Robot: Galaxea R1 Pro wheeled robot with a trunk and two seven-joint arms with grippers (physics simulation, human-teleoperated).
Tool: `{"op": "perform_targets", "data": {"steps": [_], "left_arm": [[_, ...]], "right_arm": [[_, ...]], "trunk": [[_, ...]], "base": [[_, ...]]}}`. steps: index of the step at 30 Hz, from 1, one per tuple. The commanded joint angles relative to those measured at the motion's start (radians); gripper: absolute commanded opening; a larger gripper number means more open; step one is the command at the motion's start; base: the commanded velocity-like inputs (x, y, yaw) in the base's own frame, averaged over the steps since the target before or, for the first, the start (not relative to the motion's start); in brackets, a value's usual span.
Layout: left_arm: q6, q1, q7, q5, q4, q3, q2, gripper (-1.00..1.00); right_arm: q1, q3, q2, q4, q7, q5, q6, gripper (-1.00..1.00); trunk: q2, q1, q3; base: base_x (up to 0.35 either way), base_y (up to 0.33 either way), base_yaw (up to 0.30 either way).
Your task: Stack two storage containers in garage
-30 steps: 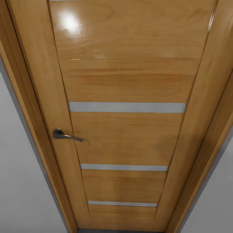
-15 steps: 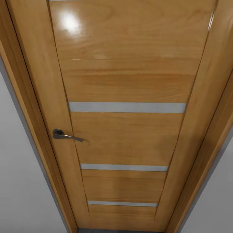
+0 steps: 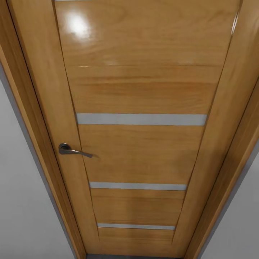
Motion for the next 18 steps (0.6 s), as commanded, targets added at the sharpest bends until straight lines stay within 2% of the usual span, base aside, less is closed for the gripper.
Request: {"op": "perform_targets", "data": {"steps": [1, 12, 15, 18], "left_arm": [[-0.002, 0.000, 0.000, 0.010, 0.000, 0.000, 0.000, 1.00], [-0.001, 0.000, 0.000, 0.004, 0.000, -0.004, 0.000, 1.00], [-0.001, 0.000, 0.000, 0.005, 0.000, -0.005, 0.000, 1.00], [-0.001, 0.000, 0.001, 0.005, 0.000, -0.007, -0.001, 1.00]], "right_arm": [[0.000, 0.001, 0.000, 0.000, 0.000, 0.000, -0.003, 1.00], [0.000, 0.002, -0.001, 0.000, -0.005, -0.002, -0.026, 1.00], [0.000, 0.002, -0.009, -0.005, -0.009, -0.005, -0.040, 1.00], [-0.001, 0.001, -0.022, -0.062, -0.002, -0.008, -0.044, 1.00]], "trunk": [[0.000, 0.000, -0.001], [0.000, 0.000, -0.001], [0.000, 0.000, -0.001], [0.000, 0.000, -0.001]], "base": [[0.000, 0.000, 0.000], [0.000, 0.000, 0.000], [0.000, 0.000, 0.000], [0.000, 0.000, 0.000]]}}
